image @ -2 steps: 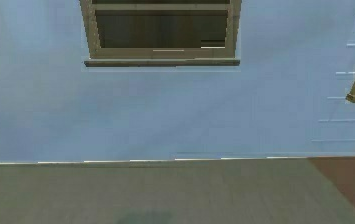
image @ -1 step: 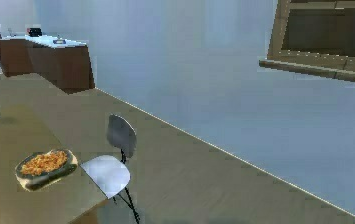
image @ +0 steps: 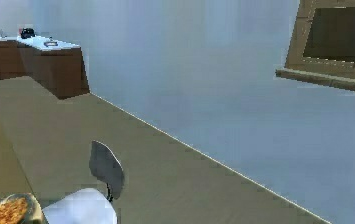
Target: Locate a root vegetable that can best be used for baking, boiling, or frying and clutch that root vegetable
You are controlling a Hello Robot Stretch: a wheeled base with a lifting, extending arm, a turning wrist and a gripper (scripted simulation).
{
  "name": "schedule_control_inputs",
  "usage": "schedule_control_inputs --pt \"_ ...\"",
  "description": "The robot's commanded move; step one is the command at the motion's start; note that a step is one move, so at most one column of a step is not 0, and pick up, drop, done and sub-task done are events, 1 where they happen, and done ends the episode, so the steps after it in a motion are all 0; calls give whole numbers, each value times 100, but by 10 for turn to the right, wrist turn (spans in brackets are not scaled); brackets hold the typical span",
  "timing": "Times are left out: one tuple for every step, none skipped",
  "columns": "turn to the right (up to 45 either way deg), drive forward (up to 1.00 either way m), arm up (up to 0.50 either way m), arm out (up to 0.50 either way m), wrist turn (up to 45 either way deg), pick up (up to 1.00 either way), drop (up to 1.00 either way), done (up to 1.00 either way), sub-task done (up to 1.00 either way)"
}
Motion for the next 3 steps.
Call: schedule_control_inputs --pt "-300 0 0 0 0 0 0 0 0" --pt "0 25 0 0 0 0 0 0 0" --pt "-450 0 0 0 0 0 0 0 0"
